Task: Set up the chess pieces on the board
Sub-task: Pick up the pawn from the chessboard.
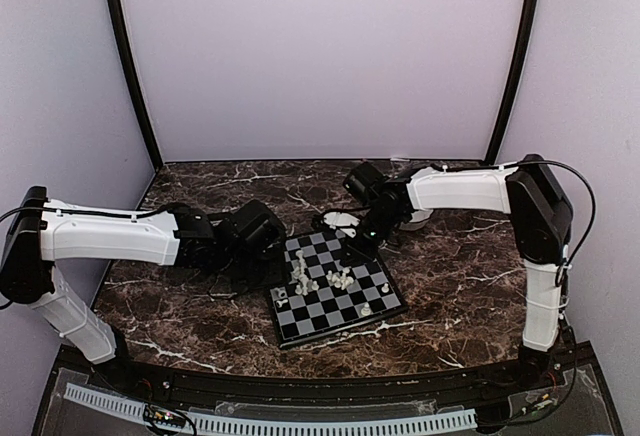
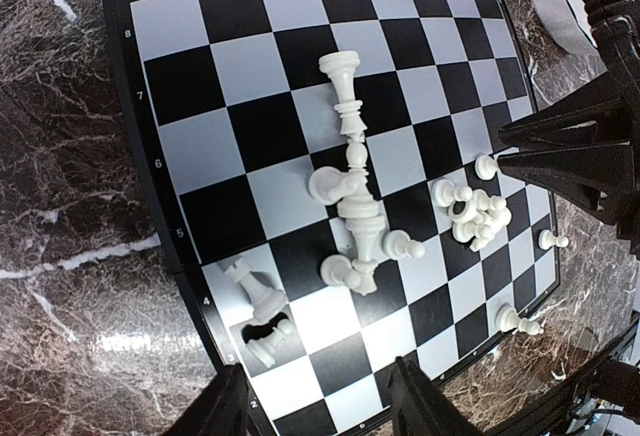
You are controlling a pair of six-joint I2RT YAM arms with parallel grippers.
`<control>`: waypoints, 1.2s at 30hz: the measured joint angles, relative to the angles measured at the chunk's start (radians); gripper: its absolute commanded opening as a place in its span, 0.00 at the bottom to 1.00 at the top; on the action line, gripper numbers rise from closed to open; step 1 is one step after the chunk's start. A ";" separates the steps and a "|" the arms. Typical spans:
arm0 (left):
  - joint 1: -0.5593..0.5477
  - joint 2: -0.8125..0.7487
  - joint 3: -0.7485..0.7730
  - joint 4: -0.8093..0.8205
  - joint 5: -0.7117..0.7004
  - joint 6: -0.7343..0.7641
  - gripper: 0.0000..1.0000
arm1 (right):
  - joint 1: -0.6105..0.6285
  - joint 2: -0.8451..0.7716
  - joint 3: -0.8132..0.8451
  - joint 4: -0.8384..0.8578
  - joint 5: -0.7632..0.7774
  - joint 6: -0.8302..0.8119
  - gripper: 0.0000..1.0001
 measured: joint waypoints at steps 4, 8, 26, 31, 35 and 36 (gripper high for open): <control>0.002 0.000 0.000 0.000 0.001 0.000 0.51 | 0.000 0.000 0.000 -0.004 0.000 0.000 0.21; 0.004 0.000 0.000 0.000 0.005 0.004 0.51 | 0.000 0.000 0.000 -0.007 -0.003 -0.001 0.20; 0.009 0.000 0.000 0.001 0.010 0.007 0.51 | 0.000 -0.002 -0.003 -0.019 -0.018 0.016 0.22; 0.009 0.000 0.000 0.005 0.012 0.007 0.51 | 0.000 -0.002 -0.003 -0.022 -0.019 0.019 0.22; 0.009 0.000 0.000 0.007 0.014 0.007 0.51 | 0.000 -0.002 -0.003 -0.023 -0.023 0.019 0.23; 0.009 0.000 0.000 0.007 0.015 0.007 0.51 | 0.000 -0.002 -0.003 -0.023 -0.022 0.019 0.23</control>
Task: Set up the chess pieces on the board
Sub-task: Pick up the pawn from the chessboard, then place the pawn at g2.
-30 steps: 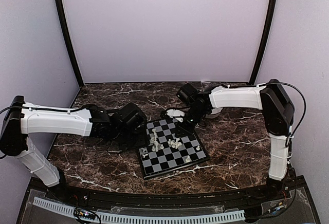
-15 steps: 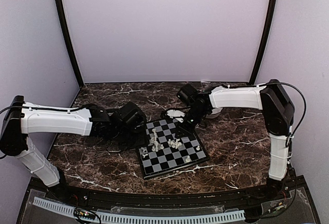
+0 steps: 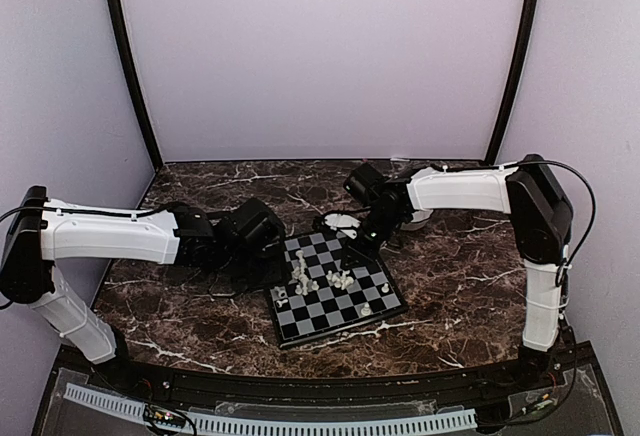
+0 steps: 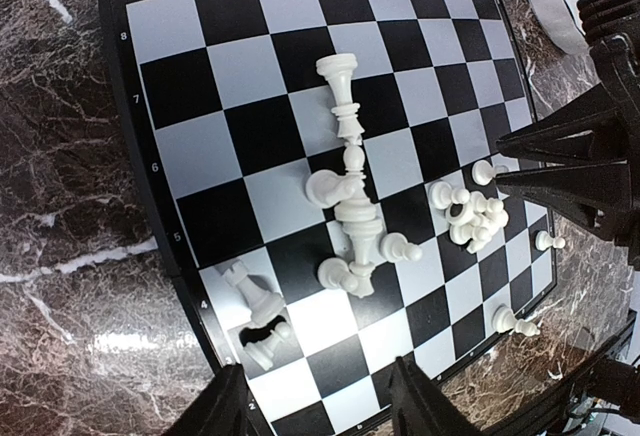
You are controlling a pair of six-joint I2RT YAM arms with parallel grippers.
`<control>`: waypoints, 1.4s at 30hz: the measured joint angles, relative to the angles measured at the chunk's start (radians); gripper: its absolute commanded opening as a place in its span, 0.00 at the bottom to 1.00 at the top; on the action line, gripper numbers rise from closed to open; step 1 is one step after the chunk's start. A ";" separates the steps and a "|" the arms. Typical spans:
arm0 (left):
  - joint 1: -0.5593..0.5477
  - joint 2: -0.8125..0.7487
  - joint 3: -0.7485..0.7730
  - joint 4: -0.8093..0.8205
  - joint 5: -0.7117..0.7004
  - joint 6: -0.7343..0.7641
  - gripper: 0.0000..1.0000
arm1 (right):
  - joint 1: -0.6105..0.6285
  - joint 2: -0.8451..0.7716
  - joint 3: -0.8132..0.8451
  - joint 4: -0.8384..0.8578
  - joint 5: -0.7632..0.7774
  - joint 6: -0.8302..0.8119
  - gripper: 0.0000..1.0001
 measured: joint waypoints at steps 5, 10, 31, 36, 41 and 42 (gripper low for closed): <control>0.000 0.000 0.000 0.000 0.002 0.000 0.51 | 0.000 0.000 0.000 -0.003 0.001 0.000 0.22; 0.000 0.000 0.000 0.000 0.003 0.000 0.51 | 0.000 0.001 0.000 -0.008 0.009 0.000 0.17; 0.000 0.007 0.000 0.002 0.008 0.011 0.51 | 0.000 -0.002 0.008 -0.029 0.011 -0.012 0.00; 0.000 0.009 0.000 0.008 0.009 0.015 0.51 | 0.000 -0.053 0.005 -0.029 0.035 -0.020 0.00; 0.002 0.019 0.000 0.014 0.014 0.021 0.51 | 0.000 -0.148 -0.043 -0.028 0.051 -0.035 0.00; 0.002 0.021 0.000 0.016 0.016 0.023 0.51 | 0.000 -0.166 -0.060 -0.029 0.055 -0.039 0.00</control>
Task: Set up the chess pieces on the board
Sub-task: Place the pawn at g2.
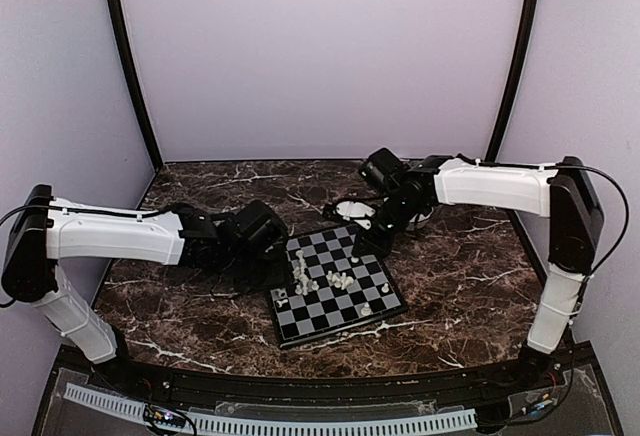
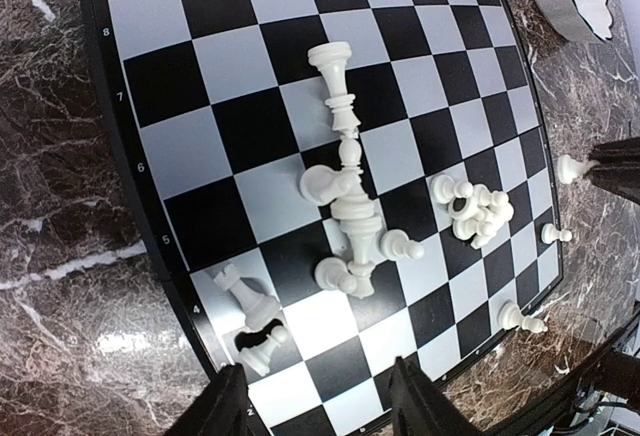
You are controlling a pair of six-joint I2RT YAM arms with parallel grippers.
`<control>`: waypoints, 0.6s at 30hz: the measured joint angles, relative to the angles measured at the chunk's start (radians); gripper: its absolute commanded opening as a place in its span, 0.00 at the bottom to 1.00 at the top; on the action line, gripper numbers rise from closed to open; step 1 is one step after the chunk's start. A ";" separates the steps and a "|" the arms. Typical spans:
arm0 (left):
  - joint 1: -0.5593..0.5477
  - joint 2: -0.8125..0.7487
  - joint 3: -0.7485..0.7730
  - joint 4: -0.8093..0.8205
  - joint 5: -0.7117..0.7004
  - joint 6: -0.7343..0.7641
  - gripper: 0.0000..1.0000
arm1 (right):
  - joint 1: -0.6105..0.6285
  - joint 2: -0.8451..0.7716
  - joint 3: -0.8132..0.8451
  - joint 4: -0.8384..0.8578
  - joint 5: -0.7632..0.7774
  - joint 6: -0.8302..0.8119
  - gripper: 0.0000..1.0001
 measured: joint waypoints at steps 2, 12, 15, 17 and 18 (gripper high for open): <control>0.000 0.005 0.000 0.002 0.003 0.002 0.51 | 0.000 -0.035 -0.038 0.001 0.005 -0.008 0.00; 0.000 0.017 0.015 0.007 0.011 0.012 0.51 | 0.000 -0.133 -0.221 -0.008 0.009 -0.033 0.00; 0.000 0.018 0.017 0.008 0.012 0.014 0.51 | 0.000 -0.132 -0.228 -0.003 0.003 -0.033 0.00; 0.000 0.018 0.017 0.008 0.014 0.014 0.51 | 0.000 -0.129 -0.228 0.008 -0.002 -0.033 0.00; 0.000 0.018 0.017 0.007 0.014 0.014 0.51 | 0.000 -0.126 -0.228 0.013 -0.005 -0.034 0.00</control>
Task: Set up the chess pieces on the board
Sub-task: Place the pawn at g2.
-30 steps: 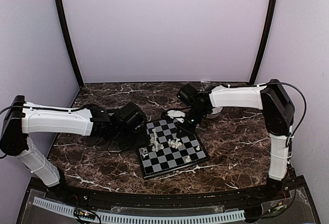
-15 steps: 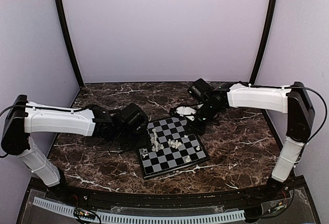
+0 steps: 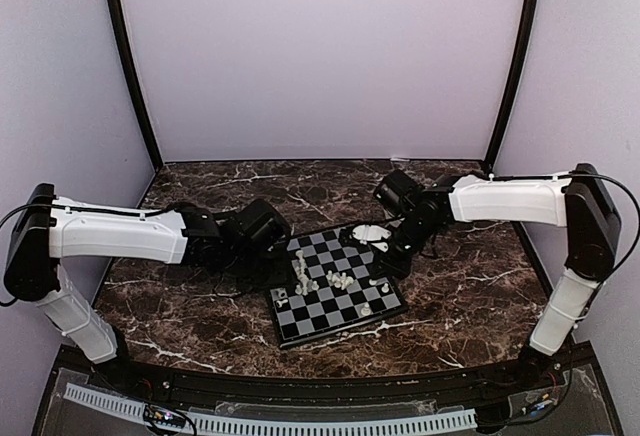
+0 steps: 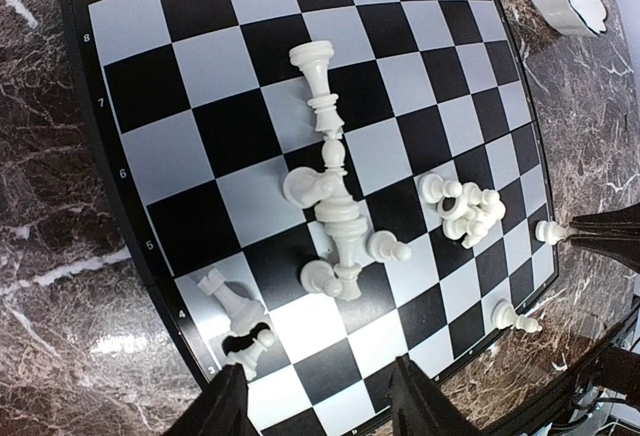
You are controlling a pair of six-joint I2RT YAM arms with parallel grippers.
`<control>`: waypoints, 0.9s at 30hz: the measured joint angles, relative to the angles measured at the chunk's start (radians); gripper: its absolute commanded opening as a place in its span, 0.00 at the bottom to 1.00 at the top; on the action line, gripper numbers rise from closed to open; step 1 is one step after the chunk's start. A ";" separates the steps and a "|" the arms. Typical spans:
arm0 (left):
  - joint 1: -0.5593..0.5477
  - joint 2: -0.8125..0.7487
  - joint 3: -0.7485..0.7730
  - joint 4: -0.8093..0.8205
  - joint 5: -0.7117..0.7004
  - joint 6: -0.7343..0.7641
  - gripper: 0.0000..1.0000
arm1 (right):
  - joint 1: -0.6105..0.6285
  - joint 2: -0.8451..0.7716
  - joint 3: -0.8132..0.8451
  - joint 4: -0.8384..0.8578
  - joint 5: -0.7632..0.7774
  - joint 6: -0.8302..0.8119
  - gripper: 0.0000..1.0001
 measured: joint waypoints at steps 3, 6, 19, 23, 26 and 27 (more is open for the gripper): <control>0.000 0.000 0.000 0.000 0.000 0.000 0.51 | 0.000 0.014 0.000 0.014 -0.005 -0.003 0.00; 0.000 0.000 0.000 0.000 0.000 -0.001 0.51 | 0.000 0.033 0.000 0.019 -0.009 -0.008 0.00; 0.000 0.000 0.000 0.002 0.001 -0.011 0.51 | 0.006 0.043 -0.008 0.019 -0.021 -0.027 0.00; 0.000 0.000 0.000 0.002 0.005 -0.011 0.51 | 0.009 0.054 -0.008 0.019 -0.021 -0.029 0.00; 0.000 0.000 0.000 0.003 0.007 -0.011 0.51 | 0.011 0.059 -0.008 0.019 -0.023 -0.031 0.00; 0.000 0.000 0.000 0.003 0.007 -0.011 0.51 | 0.012 0.061 -0.008 0.019 -0.023 -0.033 0.00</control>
